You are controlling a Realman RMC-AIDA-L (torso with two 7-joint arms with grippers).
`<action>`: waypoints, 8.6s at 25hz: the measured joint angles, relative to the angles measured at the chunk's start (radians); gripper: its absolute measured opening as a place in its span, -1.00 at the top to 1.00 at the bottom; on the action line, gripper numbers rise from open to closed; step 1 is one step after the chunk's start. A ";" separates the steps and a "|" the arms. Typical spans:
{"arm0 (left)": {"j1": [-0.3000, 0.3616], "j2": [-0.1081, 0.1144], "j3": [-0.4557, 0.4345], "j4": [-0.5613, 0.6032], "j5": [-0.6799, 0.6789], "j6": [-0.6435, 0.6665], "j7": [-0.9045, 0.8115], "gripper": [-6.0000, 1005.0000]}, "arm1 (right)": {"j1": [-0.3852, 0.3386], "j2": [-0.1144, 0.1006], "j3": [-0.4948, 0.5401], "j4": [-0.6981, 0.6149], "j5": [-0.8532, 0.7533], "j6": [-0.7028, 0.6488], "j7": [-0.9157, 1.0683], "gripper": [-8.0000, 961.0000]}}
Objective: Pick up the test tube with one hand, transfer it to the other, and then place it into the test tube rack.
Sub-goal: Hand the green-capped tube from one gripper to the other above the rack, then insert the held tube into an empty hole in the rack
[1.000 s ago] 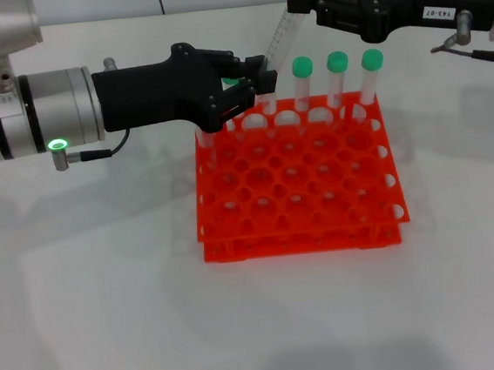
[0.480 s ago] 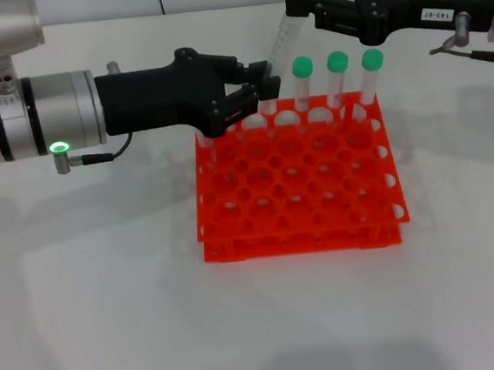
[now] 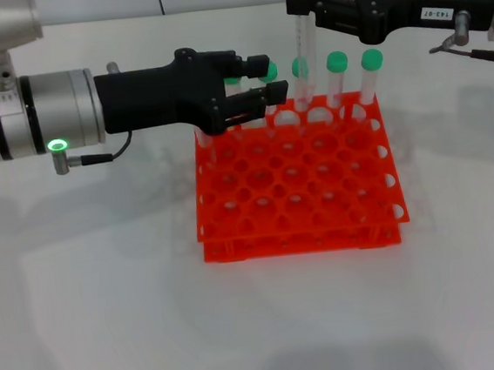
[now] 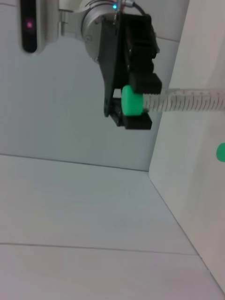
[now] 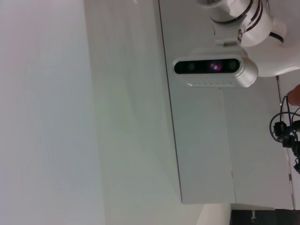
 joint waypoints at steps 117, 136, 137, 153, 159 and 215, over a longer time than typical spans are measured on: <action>0.377 0.064 -0.111 0.463 0.220 0.221 -0.229 -0.75 | 0.031 0.016 -1.049 0.208 1.261 0.532 -0.648 0.44; 0.375 0.060 -0.111 0.464 0.221 0.215 -0.228 -0.75 | 0.037 0.016 -1.086 0.210 1.294 0.540 -0.649 0.44; 0.375 0.061 -0.111 0.464 0.221 0.215 -0.228 -0.75 | 0.037 0.016 -1.087 0.210 1.294 0.540 -0.649 0.44; 0.373 0.061 -0.111 0.464 0.221 0.215 -0.227 -0.75 | 0.041 0.016 -1.093 0.208 1.296 0.569 -0.649 0.44; 0.365 0.061 -0.111 0.463 0.221 0.215 -0.227 -0.75 | 0.040 0.016 -1.103 0.210 1.295 0.571 -0.649 0.44; 0.323 0.064 -0.071 0.443 0.309 0.235 -0.234 -0.75 | 0.015 0.016 -1.096 0.211 1.293 0.558 -0.669 0.44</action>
